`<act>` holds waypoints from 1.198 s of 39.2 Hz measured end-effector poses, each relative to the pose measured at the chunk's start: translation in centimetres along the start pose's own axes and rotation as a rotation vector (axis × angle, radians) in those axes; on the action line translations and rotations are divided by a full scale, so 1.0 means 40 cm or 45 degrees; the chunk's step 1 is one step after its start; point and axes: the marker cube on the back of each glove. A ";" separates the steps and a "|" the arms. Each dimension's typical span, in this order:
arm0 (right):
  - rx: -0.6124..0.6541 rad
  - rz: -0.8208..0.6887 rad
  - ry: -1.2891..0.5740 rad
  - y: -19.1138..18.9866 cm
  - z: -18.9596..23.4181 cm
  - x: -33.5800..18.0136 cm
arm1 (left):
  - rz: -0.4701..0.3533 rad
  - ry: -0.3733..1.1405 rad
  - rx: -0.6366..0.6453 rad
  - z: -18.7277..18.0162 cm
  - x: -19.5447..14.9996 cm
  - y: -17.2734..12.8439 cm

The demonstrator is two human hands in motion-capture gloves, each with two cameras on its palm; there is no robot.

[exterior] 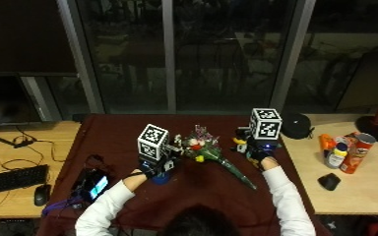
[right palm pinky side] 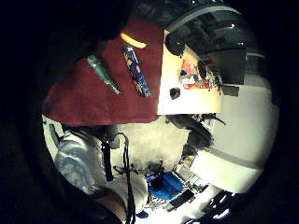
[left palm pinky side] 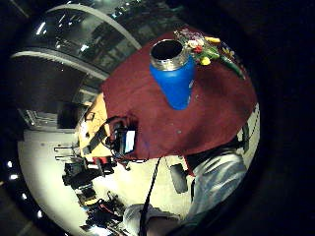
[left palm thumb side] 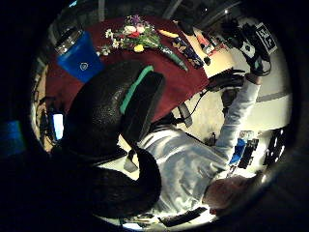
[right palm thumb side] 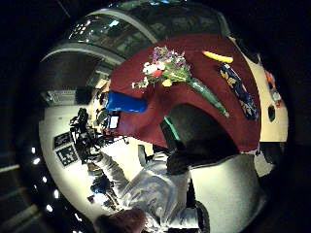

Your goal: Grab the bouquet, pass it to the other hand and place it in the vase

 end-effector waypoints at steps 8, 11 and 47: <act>0.012 0.123 -0.060 -0.014 0.011 0.032 | 0.036 -0.022 -0.031 0.010 0.017 -0.008; 0.027 0.183 -0.086 -0.026 0.009 0.042 | 0.053 -0.020 -0.027 0.014 0.022 -0.015; -0.286 0.453 -0.211 -0.157 0.211 0.026 | 0.094 0.016 -0.061 0.082 0.000 -0.003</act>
